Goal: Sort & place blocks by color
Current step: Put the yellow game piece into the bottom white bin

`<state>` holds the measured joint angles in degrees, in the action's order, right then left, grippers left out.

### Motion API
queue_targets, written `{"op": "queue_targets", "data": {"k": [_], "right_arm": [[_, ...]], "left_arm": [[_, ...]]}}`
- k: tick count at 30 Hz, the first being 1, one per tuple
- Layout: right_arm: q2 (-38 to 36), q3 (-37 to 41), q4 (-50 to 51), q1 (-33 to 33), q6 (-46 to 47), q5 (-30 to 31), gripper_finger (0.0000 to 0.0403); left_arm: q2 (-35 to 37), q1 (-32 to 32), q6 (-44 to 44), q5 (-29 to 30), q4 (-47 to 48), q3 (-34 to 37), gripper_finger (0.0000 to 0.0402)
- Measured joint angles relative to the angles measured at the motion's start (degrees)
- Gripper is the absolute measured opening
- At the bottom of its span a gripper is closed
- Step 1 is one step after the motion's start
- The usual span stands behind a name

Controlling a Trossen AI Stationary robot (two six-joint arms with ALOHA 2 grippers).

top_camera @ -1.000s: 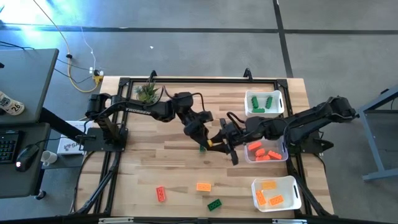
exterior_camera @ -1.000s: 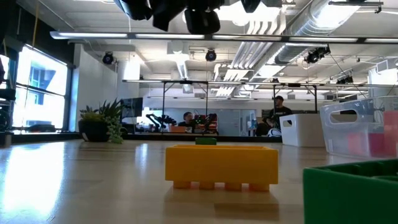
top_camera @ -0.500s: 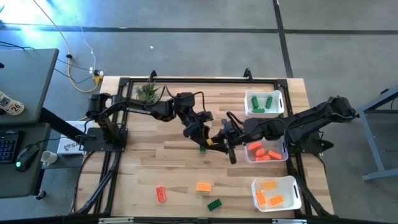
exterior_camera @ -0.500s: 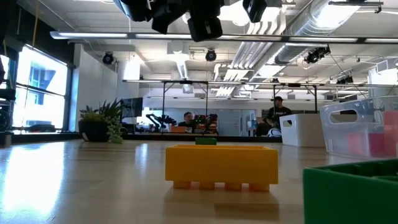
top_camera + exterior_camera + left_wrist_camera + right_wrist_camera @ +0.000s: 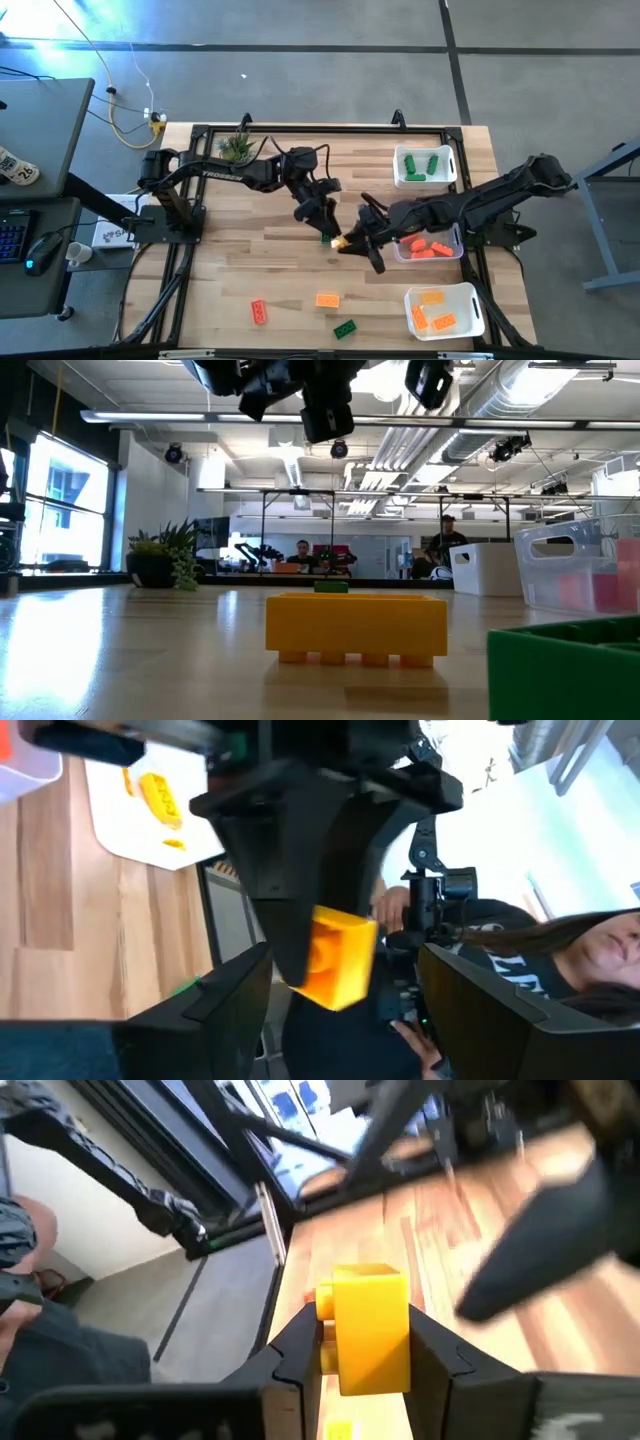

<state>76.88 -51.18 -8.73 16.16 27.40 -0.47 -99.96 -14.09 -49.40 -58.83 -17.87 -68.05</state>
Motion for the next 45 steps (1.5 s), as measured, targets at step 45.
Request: {"op": "queue_targets", "data": {"k": [45], "right_arm": [[-0.1,0.0,46.3,37.4,81.3,-3.0,0.008]], "left_arm": [[1.4,1.1,22.5,40.7,40.6,0.0,0.0239]]}}
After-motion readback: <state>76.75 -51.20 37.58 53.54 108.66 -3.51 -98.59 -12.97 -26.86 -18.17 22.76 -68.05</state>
